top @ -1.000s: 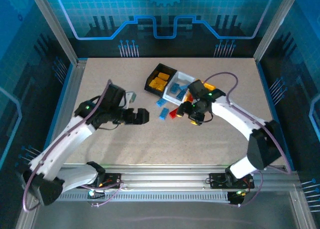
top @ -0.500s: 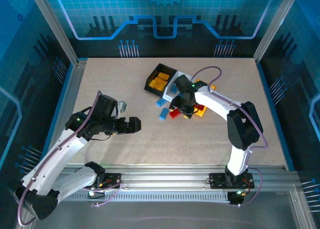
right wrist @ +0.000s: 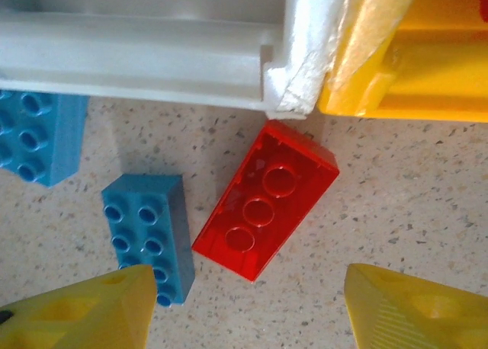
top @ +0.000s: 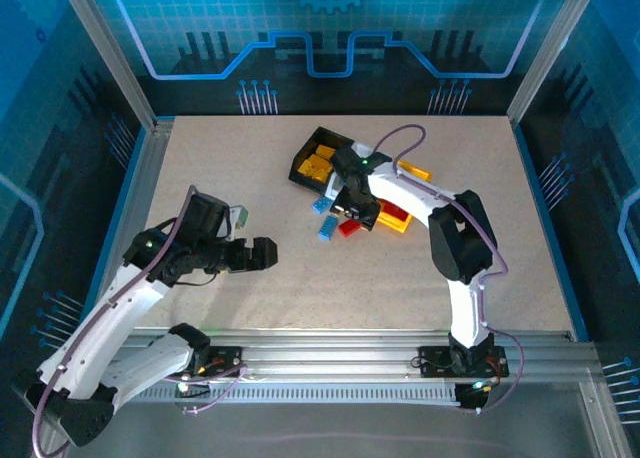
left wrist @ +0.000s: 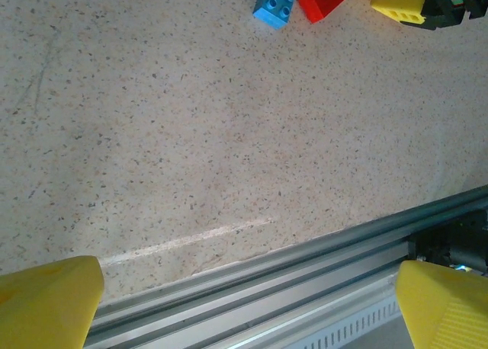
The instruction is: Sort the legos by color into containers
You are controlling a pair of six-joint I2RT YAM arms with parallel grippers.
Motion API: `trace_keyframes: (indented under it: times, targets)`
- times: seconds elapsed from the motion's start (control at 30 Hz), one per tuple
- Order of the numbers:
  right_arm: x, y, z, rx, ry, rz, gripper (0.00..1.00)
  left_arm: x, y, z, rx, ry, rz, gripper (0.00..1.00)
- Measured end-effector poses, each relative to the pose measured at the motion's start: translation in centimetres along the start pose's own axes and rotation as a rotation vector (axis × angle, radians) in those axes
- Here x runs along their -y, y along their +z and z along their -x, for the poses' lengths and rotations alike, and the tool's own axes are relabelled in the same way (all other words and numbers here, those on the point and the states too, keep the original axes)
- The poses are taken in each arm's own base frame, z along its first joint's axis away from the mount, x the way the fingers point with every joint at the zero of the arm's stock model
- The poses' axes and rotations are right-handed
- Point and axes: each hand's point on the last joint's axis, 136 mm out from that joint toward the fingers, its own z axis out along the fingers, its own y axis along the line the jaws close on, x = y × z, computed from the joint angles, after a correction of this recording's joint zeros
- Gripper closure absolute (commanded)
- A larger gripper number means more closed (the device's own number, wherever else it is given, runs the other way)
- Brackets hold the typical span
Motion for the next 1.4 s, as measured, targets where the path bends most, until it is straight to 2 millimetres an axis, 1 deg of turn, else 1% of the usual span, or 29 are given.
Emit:
trace_keyframes:
  times: [0.2,0.33,0.63,0.93,1.07,1.1,1.13,1.2,1.27,1.33,1.4]
  targets:
    - [0.7,1.8,-0.1,-0.016,0.036,-0.065,0.33,-0.5,-0.2,-0.2,0.002,0.010,0.017,0.01]
    - [0.9,2.9,0.1,-0.005,0.043,-0.098,0.34,-0.7,-0.2,-0.3,-0.003,0.006,0.025,0.01]
    - [0.7,3.3,0.6,0.018,0.046,-0.112,0.35,-0.8,-0.2,-0.3,-0.006,0.000,0.030,0.01]
    - [0.8,3.7,0.9,0.045,0.038,-0.112,0.41,-0.9,-0.1,-0.4,-0.009,-0.005,0.032,0.01]
    - [1.2,3.9,0.8,0.077,0.021,-0.106,0.42,-1.2,0.2,-0.7,-0.019,-0.012,0.037,0.01]
    - [1.4,3.9,0.6,0.078,0.018,-0.106,0.42,-1.2,0.3,-0.7,-0.021,-0.015,0.038,0.01]
    - [1.9,4.0,0.0,0.062,0.016,-0.110,0.42,-1.2,0.4,-0.7,-0.022,-0.019,0.038,0.01]
    - [3.3,4.6,-1.4,0.035,0.003,-0.149,0.44,-1.2,0.7,-0.6,-0.026,-0.031,0.036,0.01]
    - [3.2,4.2,-2.0,0.038,-0.008,-0.134,0.48,-1.1,1.0,-0.5,-0.029,-0.037,0.031,0.01]
    - [3.8,4.1,-3.0,0.026,-0.022,-0.146,0.52,-0.9,1.4,-0.3,-0.030,-0.040,0.022,0.01]
    - [4.5,4.4,-3.7,0.012,-0.026,-0.163,0.58,-0.8,1.6,-0.1,-0.033,-0.046,0.020,0.01]
